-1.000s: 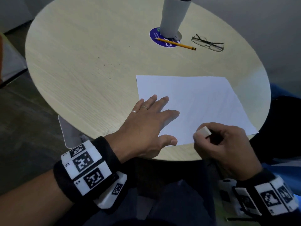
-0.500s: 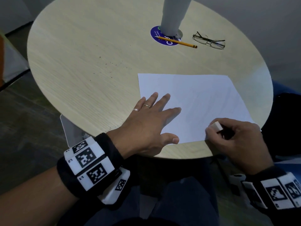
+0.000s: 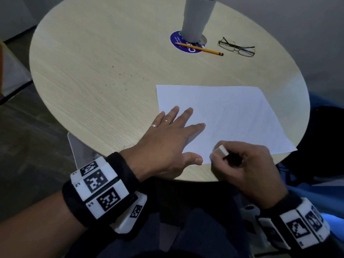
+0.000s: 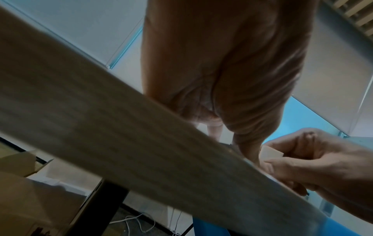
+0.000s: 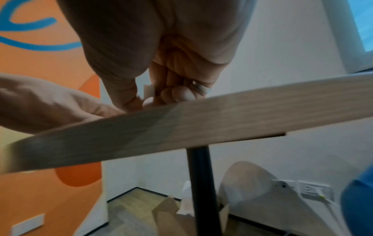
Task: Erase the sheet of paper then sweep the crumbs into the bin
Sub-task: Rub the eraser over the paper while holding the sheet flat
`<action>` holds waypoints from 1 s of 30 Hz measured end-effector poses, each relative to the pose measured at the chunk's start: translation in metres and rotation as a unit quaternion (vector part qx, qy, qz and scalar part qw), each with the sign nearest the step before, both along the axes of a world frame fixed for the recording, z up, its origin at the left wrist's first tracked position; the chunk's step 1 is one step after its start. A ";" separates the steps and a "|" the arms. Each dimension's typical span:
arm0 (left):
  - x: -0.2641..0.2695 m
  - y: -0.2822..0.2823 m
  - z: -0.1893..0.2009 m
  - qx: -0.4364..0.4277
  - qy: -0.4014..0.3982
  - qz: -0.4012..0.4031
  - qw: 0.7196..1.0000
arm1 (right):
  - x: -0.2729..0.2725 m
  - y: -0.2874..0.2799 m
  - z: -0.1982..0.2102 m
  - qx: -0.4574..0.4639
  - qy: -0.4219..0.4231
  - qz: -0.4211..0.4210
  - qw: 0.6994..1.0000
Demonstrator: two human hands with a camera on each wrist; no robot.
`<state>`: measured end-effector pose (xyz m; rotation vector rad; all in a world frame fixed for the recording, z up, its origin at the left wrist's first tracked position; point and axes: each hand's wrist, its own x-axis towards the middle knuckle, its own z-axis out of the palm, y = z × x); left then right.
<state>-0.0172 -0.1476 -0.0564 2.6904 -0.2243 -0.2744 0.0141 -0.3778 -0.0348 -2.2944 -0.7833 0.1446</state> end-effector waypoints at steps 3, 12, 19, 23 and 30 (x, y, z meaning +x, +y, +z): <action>0.001 -0.002 -0.001 0.009 0.002 -0.002 1.000 | 0.015 -0.017 0.000 0.018 0.010 -0.065 0.998; 0.002 -0.002 -0.001 0.019 0.010 -0.004 1.000 | 0.028 -0.025 0.000 0.001 0.021 -0.090 0.996; 0.003 -0.002 -0.002 0.012 0.015 -0.002 1.000 | 0.045 -0.047 0.021 0.246 0.269 -0.154 0.918; 0.003 -0.002 -0.001 0.022 0.014 -0.006 1.000 | 0.044 -0.045 0.027 0.239 0.309 -0.146 0.909; -0.001 -0.002 0.004 0.014 0.012 -0.005 1.000 | 0.032 -0.036 0.039 0.226 0.221 -0.109 0.942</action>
